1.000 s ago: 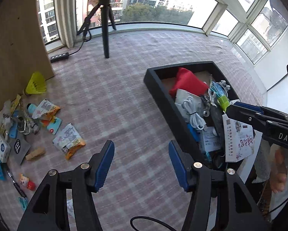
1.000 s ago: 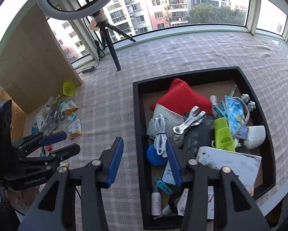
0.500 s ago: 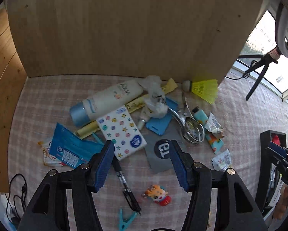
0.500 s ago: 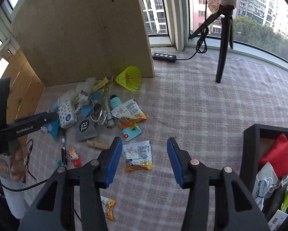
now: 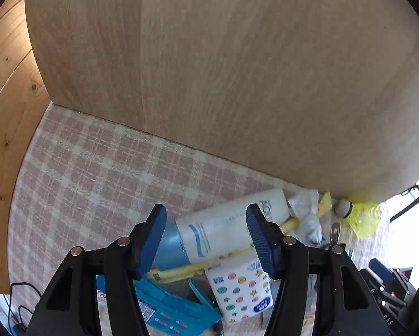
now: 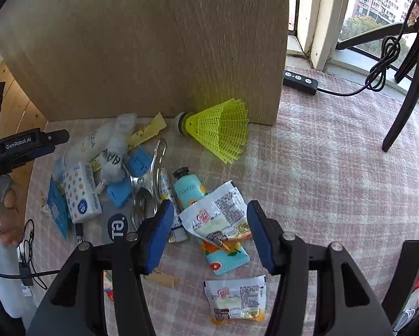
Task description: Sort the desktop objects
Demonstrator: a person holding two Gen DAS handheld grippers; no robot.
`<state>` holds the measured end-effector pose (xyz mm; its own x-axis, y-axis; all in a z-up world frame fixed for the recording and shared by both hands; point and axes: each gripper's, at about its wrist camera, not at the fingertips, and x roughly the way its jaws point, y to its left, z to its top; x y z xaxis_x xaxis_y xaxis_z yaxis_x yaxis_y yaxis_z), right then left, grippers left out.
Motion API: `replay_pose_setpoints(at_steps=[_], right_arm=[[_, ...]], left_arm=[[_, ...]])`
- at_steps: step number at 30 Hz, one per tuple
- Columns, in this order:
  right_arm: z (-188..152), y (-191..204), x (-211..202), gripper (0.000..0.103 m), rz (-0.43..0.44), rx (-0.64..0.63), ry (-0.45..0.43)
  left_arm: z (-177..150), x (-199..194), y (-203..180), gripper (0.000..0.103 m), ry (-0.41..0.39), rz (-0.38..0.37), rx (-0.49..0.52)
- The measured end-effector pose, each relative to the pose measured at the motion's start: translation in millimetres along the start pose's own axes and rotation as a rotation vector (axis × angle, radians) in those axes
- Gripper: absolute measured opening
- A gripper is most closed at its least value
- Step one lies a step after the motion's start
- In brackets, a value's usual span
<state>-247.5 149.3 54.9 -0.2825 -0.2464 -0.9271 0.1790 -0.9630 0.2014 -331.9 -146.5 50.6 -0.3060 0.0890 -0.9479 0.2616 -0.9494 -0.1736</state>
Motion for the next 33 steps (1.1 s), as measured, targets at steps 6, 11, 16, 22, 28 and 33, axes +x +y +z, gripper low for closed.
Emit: replay_pose_setpoints(at_steps=[6, 11, 16, 22, 28, 33], right_arm=[[10.3, 12.0, 20.4, 0.053, -0.026, 0.013, 0.002], [18.5, 26.5, 34.8, 0.053, 0.010, 0.033, 0.013], [-3.9, 51.8, 42.6, 0.054, -0.035, -0.140, 0.072], [-80.9, 26.7, 12.2, 0.053, 0.009, -0.271, 0.115], [-159.8, -18.4, -38.0, 0.054, -0.048, -0.334, 0.140], [-196.4, -52.1, -83.7, 0.054, -0.118, -0.306, 0.103]], left_arm=[[5.2, 37.3, 6.2, 0.057, 0.052, -0.043, -0.081], [-14.3, 38.7, -22.4, 0.061, 0.038, -0.098, 0.004], [-60.9, 31.0, -58.2, 0.062, 0.061, -0.150, 0.156], [-131.6, 0.8, -73.9, 0.062, 0.089, -0.204, 0.292], [-209.0, -24.5, -83.3, 0.061, 0.132, -0.168, 0.434], [-229.2, -87.5, -42.7, 0.059, -0.052, -0.089, 0.292]])
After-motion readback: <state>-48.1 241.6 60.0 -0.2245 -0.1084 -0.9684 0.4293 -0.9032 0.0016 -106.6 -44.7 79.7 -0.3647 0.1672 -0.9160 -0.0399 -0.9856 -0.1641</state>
